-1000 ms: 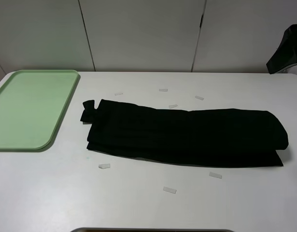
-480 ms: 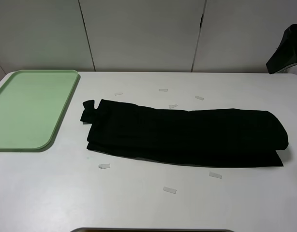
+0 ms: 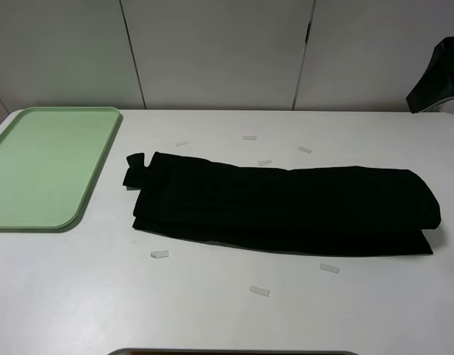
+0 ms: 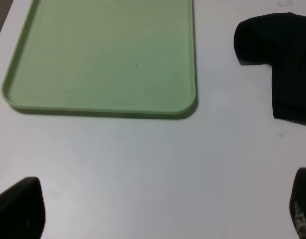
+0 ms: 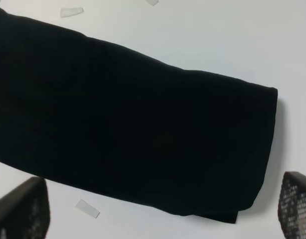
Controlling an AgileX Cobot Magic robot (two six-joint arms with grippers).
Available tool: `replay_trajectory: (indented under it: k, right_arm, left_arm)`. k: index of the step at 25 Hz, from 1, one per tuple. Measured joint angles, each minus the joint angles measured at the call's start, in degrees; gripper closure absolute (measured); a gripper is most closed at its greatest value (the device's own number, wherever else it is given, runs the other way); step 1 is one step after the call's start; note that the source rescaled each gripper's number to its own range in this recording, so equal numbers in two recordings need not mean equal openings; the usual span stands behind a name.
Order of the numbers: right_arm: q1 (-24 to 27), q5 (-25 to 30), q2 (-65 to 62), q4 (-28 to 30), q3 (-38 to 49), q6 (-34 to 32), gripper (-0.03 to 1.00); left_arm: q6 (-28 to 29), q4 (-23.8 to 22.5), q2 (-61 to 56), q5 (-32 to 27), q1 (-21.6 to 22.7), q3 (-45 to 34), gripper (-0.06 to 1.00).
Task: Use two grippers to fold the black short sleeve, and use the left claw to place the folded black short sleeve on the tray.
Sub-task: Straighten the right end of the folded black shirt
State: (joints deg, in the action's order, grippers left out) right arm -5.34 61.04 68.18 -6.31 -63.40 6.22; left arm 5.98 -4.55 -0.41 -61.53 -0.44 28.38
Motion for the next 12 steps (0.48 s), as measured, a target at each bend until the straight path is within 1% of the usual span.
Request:
replay_trajectory:
  k: [3, 7, 10, 12]
  right_arm:
    - [0.0, 0.1, 2.0, 1.5, 0.0, -1.5, -0.03]
    - [0.0, -0.2, 7.9, 5.8, 0.0, -3.9, -0.03]
    - [2.4, -1.4, 13.3, 6.9, 0.0, -4.7, -0.03]
    - [5.3, -2.2, 17.2, 6.8, 0.0, -4.5, -0.03]
  left_arm:
    - [0.0, 0.0, 0.0, 0.0, 0.0, 0.0, -0.04]
    - [0.0, 0.0, 0.0, 0.0, 0.0, 0.0, -0.04]
    - [0.0, 0.0, 0.0, 0.0, 0.0, 0.0, -0.04]
    - [0.0, 0.0, 0.0, 0.0, 0.0, 0.0, -0.04]
